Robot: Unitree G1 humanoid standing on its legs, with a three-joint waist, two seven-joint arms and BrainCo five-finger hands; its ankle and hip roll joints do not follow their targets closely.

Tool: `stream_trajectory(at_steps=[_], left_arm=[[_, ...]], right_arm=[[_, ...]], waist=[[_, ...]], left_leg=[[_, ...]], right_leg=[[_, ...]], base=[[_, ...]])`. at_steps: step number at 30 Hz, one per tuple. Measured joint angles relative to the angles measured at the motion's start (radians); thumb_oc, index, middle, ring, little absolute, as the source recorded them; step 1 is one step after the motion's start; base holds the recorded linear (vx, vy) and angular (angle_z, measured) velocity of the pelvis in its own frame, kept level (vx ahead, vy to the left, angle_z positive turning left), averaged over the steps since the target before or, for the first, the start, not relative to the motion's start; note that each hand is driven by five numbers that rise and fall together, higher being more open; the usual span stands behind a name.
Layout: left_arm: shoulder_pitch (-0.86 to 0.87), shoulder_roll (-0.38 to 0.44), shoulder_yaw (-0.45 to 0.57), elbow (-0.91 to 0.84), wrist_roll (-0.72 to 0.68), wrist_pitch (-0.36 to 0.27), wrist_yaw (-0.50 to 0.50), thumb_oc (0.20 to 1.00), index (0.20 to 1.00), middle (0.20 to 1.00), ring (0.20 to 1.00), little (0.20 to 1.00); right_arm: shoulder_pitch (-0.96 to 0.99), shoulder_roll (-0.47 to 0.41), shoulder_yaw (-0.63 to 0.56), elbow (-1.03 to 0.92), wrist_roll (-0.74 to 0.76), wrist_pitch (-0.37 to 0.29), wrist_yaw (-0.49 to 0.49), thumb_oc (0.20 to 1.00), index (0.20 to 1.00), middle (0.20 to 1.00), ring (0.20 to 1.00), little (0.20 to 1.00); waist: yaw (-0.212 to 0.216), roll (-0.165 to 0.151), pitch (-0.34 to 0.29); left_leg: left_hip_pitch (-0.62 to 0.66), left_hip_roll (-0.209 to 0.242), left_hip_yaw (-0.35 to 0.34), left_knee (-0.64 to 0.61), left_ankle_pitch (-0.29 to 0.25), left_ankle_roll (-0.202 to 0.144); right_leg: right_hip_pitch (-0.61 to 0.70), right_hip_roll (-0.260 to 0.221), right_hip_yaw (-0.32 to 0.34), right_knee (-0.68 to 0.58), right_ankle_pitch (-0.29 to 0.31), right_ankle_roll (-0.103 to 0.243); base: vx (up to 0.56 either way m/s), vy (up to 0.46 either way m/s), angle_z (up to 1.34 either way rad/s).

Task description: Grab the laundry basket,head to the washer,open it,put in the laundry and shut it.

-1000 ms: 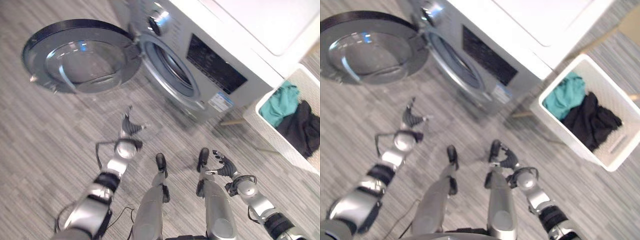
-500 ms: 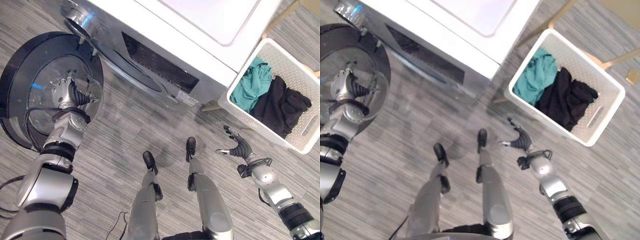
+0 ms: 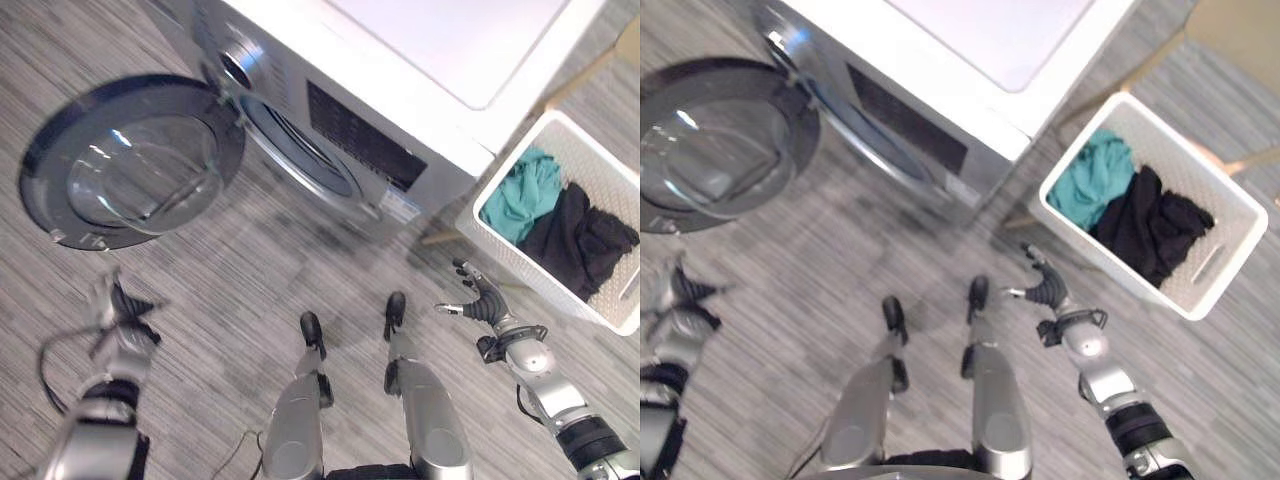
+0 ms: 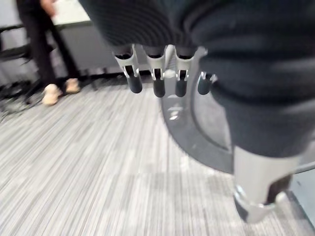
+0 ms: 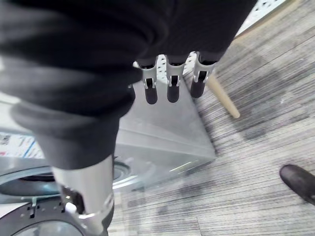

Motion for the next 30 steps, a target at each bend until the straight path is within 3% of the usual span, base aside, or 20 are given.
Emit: stream_trajectory(at_steps=[3, 5, 6, 8, 9, 10, 12, 13, 15, 17, 18, 20, 21, 24, 26, 27, 30], left_arm=[[0.135, -0.106, 0.024, -0.108, -0.072, -0.001, 0.008, 1.000, 1.000, 1.000, 1.000, 1.000], [0.245, -0.195, 0.035, -0.184, -0.112, -0.023, -0.001, 1.000, 1.000, 1.000, 1.000, 1.000], [0.284, -0.227, 0.031, -0.188, -0.116, -0.024, -0.009, 1.000, 1.000, 1.000, 1.000, 1.000], [0.358, -0.281, 0.033, -0.194, -0.117, -0.028, -0.020, 1.000, 1.000, 1.000, 1.000, 1.000], [0.381, -0.297, 0.031, -0.179, -0.125, -0.034, -0.027, 1.000, 1.000, 1.000, 1.000, 1.000], [0.391, -0.319, 0.029, -0.153, -0.155, -0.037, -0.042, 1.000, 1.000, 1.000, 1.000, 1.000], [0.398, -0.391, -0.029, -0.171, -0.155, -0.051, -0.083, 1.000, 1.000, 1.000, 1.000, 1.000], [0.400, -0.411, -0.042, -0.172, -0.155, -0.052, -0.097, 1.000, 1.000, 1.000, 1.000, 1.000], [0.393, -0.408, -0.091, -0.164, -0.155, -0.052, -0.130, 1.000, 1.000, 1.000, 1.000, 1.000], [0.398, -0.424, -0.095, -0.160, -0.155, -0.053, -0.156, 1.000, 1.000, 1.000, 1.000, 1.000], [0.399, -0.428, -0.121, -0.155, -0.155, -0.056, -0.169, 1.000, 1.000, 1.000, 1.000, 1.000], [0.388, -0.431, -0.133, -0.155, -0.155, -0.062, -0.183, 1.000, 1.000, 1.000, 1.000, 1.000], [0.384, -0.433, -0.132, -0.158, -0.155, -0.066, -0.185, 1.000, 1.000, 1.000, 1.000, 1.000], [0.390, -0.429, -0.132, -0.143, -0.155, -0.072, -0.187, 1.000, 1.000, 1.000, 1.000, 1.000], [0.394, -0.429, -0.132, -0.121, -0.155, -0.073, -0.187, 1.000, 1.000, 1.000, 1.000, 1.000], [0.402, -0.427, -0.131, -0.118, -0.155, -0.073, -0.187, 1.000, 1.000, 1.000, 1.000, 1.000], [0.418, -0.427, -0.120, -0.075, -0.155, -0.076, -0.188, 1.000, 1.000, 1.000, 1.000, 1.000]], right_arm=[[0.006, 0.038, -0.068, -0.015, -0.022, 0.022, -0.001, 1.000, 1.000, 1.000, 1.000, 1.000], [0.019, 0.035, -0.072, -0.064, -0.082, 0.038, 0.004, 1.000, 1.000, 1.000, 1.000, 1.000], [0.021, 0.035, -0.068, -0.074, -0.099, 0.039, 0.004, 1.000, 1.000, 1.000, 1.000, 1.000], [0.038, 0.033, -0.071, -0.081, -0.144, 0.045, 0.006, 1.000, 1.000, 1.000, 1.000, 1.000], [0.053, 0.037, -0.067, -0.080, -0.163, 0.048, 0.010, 1.000, 1.000, 1.000, 1.000, 1.000], [0.083, 0.028, -0.074, -0.075, -0.173, 0.051, 0.016, 1.000, 1.000, 1.000, 1.000, 1.000], [0.184, 0.023, -0.119, -0.064, -0.201, 0.068, 0.023, 1.000, 1.000, 1.000, 1.000, 1.000], [0.197, 0.009, -0.109, -0.064, -0.204, 0.072, 0.028, 1.000, 1.000, 1.000, 1.000, 1.000], [0.200, 0.013, -0.123, -0.072, -0.205, 0.079, 0.041, 1.000, 1.000, 1.000, 1.000, 1.000], [0.195, -0.022, -0.113, -0.077, -0.206, 0.081, 0.043, 1.000, 1.000, 1.000, 1.000, 1.000], [0.171, -0.060, -0.088, -0.078, -0.230, 0.086, 0.041, 1.000, 1.000, 1.000, 1.000, 1.000], [0.146, -0.083, -0.080, -0.091, -0.244, 0.086, 0.041, 1.000, 1.000, 1.000, 1.000, 1.000], [0.134, -0.096, -0.069, -0.097, -0.247, 0.086, 0.041, 1.000, 1.000, 1.000, 1.000, 1.000], [0.120, -0.097, -0.022, -0.088, -0.283, 0.087, 0.044, 1.000, 1.000, 1.000, 1.000, 1.000], [0.095, -0.094, 0.009, -0.053, -0.286, 0.086, 0.044, 1.000, 1.000, 1.000, 1.000, 1.000], [0.082, -0.094, 0.020, -0.027, -0.308, 0.086, 0.044, 1.000, 1.000, 1.000, 1.000, 1.000], [0.073, -0.099, 0.019, -0.022, -0.367, 0.089, 0.041, 1.000, 1.000, 1.000, 1.000, 1.000]], waist=[[0.018, -0.001, -0.001], [0.026, -0.014, -0.012], [0.024, -0.024, -0.046], [0.024, -0.015, -0.139], [0.026, -0.019, -0.180], [0.005, -0.019, -0.229], [-0.028, 0.042, -0.277], [-0.026, 0.046, -0.282], [-0.028, 0.044, -0.288], [-0.024, 0.047, -0.293], [-0.018, 0.036, -0.298], [-0.019, 0.026, -0.299], [-0.019, 0.029, -0.301], [-0.008, 0.029, -0.308], [0.023, 0.030, -0.309], [0.030, 0.036, -0.312], [0.024, 0.052, -0.317]], left_leg=[[0.071, -0.017, 0.036, 0.000, -0.029, 0.001], [0.162, -0.010, 0.120, -0.002, -0.053, 0.013], [0.186, -0.001, 0.163, 0.000, -0.070, 0.009], [0.212, 0.041, 0.234, 0.006, -0.087, 0.004], [0.233, 0.050, 0.268, 0.007, -0.097, -0.005], [0.270, 0.076, 0.271, 0.032, -0.119, -0.031], [0.271, 0.128, 0.237, 0.090, -0.132, -0.050], [0.268, 0.141, 0.216, 0.140, -0.129, -0.050], [0.133, 0.213, 0.188, 0.414, -0.109, -0.066], [0.116, 0.238, 0.122, 0.515, -0.052, -0.090], [0.090, 0.187, 0.003, 0.527, -0.103, -0.127], [0.039, 0.115, -0.061, 0.484, -0.122, -0.116], [0.019, 0.089, -0.053, 0.439, -0.117, -0.108], [0.039, 0.047, -0.094, 0.165, -0.097, -0.088], [0.045, 0.019, -0.198, 0.050, -0.071, -0.089], [0.016, 0.002, -0.239, 0.045, -0.055, -0.075], [0.037, -0.013, -0.236, 0.027, -0.010, -0.034]], right_leg=[[0.025, -0.009, 0.036, 0.050, -0.032, 0.014], [0.045, -0.029, 0.033, 0.101, -0.065, 0.008], [0.049, -0.043, -0.021, 0.106, -0.088, 0.005], [0.044, -0.090, -0.235, 0.170, -0.124, 0.010], [0.046, -0.125, -0.325, 0.204, -0.140, 0.023], [0.090, -0.137, -0.372, 0.211, -0.130, 0.019], [0.096, -0.068, -0.303, 0.254, -0.202, -0.022], [0.095, -0.058, -0.285, 0.264, -0.217, -0.022], [0.100, -0.034, -0.225, 0.261, -0.246, -0.044], [0.150, -0.005, -0.208, 0.206, -0.232, -0.065], [0.175, 0.010, -0.170, 0.169, -0.231, -0.065], [0.190, 0.012, -0.166, 0.136, -0.212, -0.090], [0.193, 0.018, -0.163, 0.125, -0.205, -0.091], [0.248, 0.067, -0.128, 0.044, -0.197, -0.077], [0.254, 0.098, -0.085, 0.025, -0.190, -0.073], [0.257, 0.114, -0.071, 0.016, -0.186, -0.078], [0.276, 0.139, -0.040, -0.002, -0.177, -0.089]], base=[[0.17, 0.048, -0.40], [0.22, -0.037, -0.90], [0.28, -0.174, -1.16], [0.17, -0.202, -1.15], [0.28, -0.402, -1.07], [0.28, -0.407, -0.79], [0.24, -0.463, -0.22], [0.16, -0.423, -0.37], [0.09, -0.170, -0.47], [0.08, -0.076, -0.52], [0.00, -0.018, -0.63], [0.13, 0.028, -0.47], [0.24, 0.060, -0.19], [0.16, 0.062, -0.32], [0.13, 0.137, -0.78], [0.13, 0.162, -0.67], [0.07, 0.222, -0.43]])
